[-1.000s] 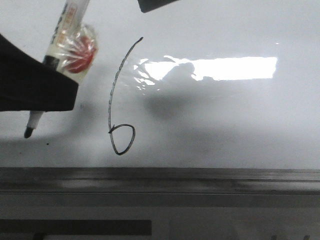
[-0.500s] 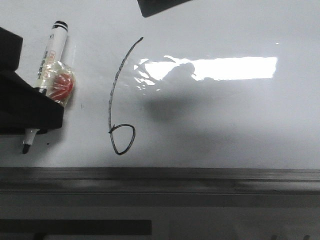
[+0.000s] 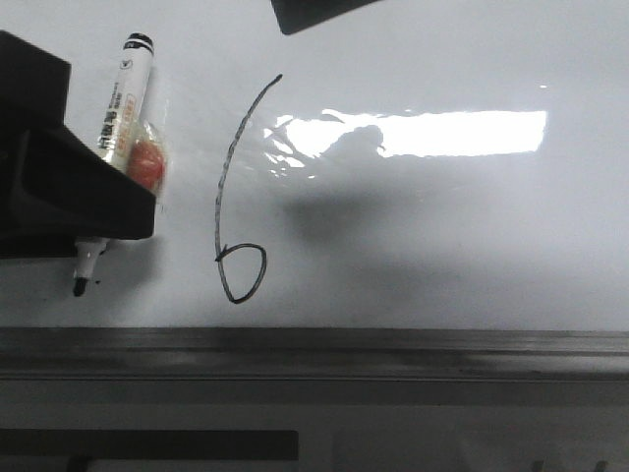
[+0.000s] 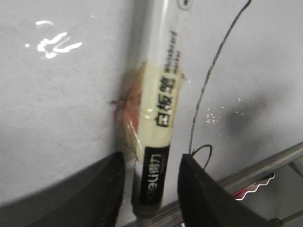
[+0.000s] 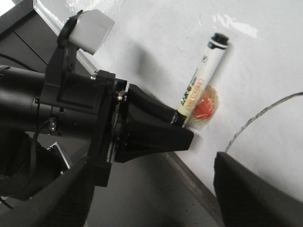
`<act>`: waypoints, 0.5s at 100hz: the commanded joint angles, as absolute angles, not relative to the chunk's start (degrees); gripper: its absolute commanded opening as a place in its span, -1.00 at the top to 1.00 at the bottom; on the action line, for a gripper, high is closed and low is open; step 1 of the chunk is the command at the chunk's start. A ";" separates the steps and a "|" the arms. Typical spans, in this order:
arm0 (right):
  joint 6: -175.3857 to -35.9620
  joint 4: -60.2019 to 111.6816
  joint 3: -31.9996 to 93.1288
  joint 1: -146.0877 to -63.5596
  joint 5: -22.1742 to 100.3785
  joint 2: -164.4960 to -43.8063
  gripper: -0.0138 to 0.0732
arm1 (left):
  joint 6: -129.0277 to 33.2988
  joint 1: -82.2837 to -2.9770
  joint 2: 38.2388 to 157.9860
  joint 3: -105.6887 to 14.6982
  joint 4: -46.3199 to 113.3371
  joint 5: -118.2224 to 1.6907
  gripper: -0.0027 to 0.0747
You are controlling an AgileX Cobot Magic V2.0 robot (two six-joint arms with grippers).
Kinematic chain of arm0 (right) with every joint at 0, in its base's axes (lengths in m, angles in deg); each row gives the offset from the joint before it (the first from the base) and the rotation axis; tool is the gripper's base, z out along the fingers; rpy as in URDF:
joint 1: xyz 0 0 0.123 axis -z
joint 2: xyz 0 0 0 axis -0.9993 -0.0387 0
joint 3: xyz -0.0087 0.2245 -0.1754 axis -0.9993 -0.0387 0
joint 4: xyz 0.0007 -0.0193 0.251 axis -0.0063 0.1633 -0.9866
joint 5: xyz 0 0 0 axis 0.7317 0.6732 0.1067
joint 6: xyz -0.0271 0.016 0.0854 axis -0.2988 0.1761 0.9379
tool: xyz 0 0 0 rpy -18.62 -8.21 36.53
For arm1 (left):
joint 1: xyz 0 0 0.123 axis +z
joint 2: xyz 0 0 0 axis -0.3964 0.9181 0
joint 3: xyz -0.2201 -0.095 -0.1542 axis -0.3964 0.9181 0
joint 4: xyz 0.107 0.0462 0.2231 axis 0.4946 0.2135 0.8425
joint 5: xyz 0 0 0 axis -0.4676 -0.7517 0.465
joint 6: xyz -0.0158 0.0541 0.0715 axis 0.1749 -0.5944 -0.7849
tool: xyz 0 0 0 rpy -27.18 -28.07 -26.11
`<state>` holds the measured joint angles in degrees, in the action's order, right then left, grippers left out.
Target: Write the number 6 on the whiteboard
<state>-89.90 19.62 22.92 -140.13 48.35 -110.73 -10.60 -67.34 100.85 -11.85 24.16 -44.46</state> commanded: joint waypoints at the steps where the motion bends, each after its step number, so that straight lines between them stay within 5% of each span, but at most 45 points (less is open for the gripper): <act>1: -90.32 19.25 24.61 -139.77 45.13 -109.61 -0.39 | -10.21 -66.79 101.54 -12.92 22.99 -39.50 -0.13; 31: -90.32 19.25 24.61 -139.77 45.13 -109.40 -0.35 | -10.21 -66.79 98.37 -12.92 22.61 -39.69 -0.17; 40: -90.32 19.25 24.50 -139.77 45.13 -108.72 -0.09 | -10.21 -66.79 94.51 -12.92 22.61 -40.65 -0.15; 50: -90.32 19.69 23.84 -139.68 44.86 -106.95 0.47 | -10.91 -66.79 88.94 -12.92 22.97 -42.68 -0.04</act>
